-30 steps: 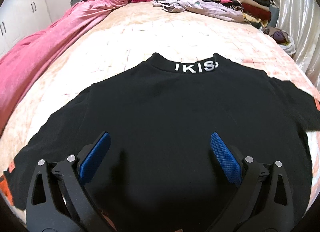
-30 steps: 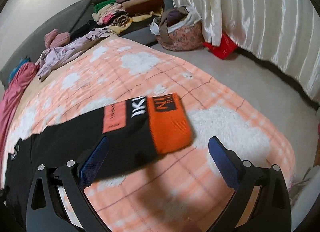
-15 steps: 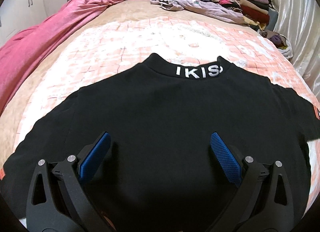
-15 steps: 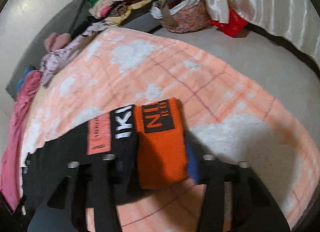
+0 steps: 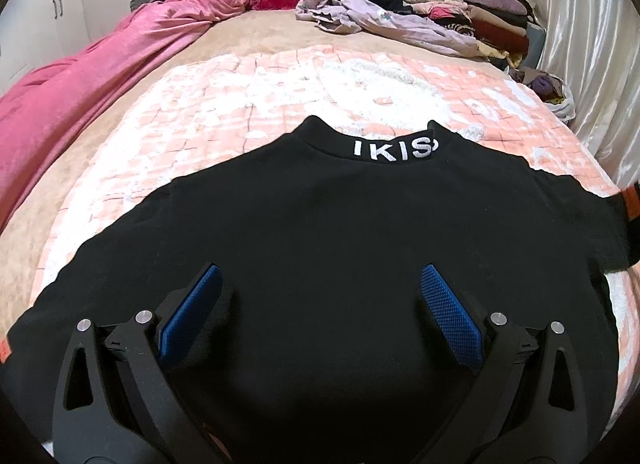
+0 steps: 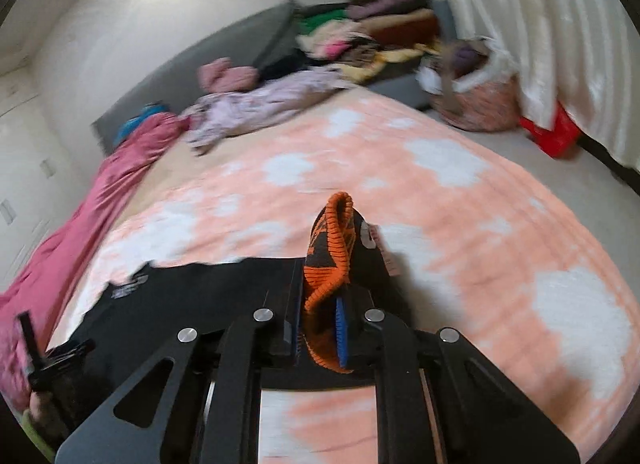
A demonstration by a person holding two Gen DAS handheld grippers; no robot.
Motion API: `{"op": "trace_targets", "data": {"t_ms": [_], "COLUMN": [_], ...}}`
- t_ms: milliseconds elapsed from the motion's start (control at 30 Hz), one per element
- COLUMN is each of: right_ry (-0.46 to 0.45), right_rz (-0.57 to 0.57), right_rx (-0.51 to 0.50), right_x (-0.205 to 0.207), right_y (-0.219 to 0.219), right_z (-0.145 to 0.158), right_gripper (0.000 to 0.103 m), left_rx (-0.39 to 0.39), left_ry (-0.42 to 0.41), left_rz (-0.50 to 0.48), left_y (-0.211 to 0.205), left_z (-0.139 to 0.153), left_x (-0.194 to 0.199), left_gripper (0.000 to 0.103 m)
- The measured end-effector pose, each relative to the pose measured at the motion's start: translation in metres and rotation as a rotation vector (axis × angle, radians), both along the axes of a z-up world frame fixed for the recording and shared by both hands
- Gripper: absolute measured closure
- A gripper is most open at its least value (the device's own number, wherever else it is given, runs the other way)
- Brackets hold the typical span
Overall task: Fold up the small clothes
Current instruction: 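Carry the sleeve across the shirt body with the right tool toward the collar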
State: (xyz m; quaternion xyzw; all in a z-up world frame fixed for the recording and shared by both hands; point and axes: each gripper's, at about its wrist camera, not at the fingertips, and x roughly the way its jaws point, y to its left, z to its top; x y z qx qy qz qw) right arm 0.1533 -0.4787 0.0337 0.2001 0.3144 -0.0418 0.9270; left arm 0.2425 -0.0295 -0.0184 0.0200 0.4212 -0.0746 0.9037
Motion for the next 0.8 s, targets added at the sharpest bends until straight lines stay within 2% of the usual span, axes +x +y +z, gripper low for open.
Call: {"op": "trace_targets", "data": {"t_ms": [200, 400, 633, 800], "right_ry": [-0.029, -0.004, 0.033, 0.048], "right_rz": [0.18, 0.334, 0.432, 0.47], "right_rx": [0.029, 0.056, 0.072, 0.091], "right_x": [0.033, 0.058, 0.079, 0.089], "right_y": [0.081, 0.155, 0.218, 0.246], "right_z": [0.02, 0.021, 0.016, 0.014], "right_gripper": [0.091, 0.091, 0.091, 0.089], "left_rx": [-0.026, -0.044, -0.068, -0.077], "left_ry": [-0.008, -0.023, -0.001, 0.012], "left_rz": [0.012, 0.022, 0.013, -0.006], "left_y": [0.013, 0.023, 0.028, 0.028], "left_z": [0.007, 0.014, 0.011, 0.009], "left_x": [-0.005, -0.009, -0.009, -0.011], "left_gripper": [0.009, 0.009, 0.009, 0.011]}}
